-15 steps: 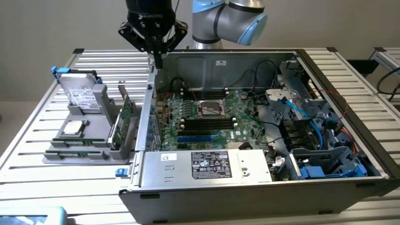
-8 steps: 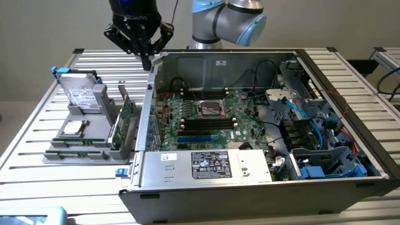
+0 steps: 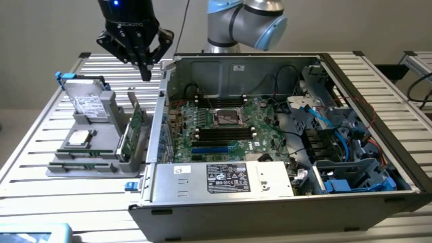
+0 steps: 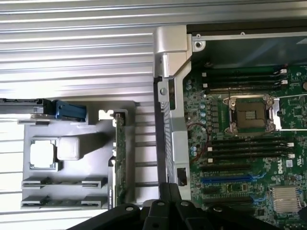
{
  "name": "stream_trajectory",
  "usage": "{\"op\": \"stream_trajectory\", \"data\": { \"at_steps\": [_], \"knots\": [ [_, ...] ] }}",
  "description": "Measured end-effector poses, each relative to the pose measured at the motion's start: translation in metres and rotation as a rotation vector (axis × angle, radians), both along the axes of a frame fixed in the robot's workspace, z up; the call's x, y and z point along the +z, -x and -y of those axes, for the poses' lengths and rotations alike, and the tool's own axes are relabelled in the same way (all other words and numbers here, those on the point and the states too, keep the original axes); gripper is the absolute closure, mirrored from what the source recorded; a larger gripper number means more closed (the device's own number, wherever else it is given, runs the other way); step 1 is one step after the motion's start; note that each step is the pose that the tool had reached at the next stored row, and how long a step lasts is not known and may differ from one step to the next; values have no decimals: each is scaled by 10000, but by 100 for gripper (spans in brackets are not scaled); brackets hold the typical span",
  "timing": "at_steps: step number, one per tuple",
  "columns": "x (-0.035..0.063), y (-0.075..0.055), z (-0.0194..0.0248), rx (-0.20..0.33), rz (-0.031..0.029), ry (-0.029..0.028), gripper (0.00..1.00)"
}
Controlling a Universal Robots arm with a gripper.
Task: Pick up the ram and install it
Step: 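Reach for the ram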
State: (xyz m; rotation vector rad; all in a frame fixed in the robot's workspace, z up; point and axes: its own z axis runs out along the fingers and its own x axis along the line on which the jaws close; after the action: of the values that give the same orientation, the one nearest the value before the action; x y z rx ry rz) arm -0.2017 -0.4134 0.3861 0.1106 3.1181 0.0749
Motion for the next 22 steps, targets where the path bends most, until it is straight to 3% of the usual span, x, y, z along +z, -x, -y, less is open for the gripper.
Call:
{"op": "stream_trajectory", "data": {
  "at_steps": [6,9,22],
  "knots": [
    [-29,107,132,-1,0,0,89],
    [-46,182,178,0,1,0,89],
    [-130,643,256,-1,-2,-1,89]
  ]
}}
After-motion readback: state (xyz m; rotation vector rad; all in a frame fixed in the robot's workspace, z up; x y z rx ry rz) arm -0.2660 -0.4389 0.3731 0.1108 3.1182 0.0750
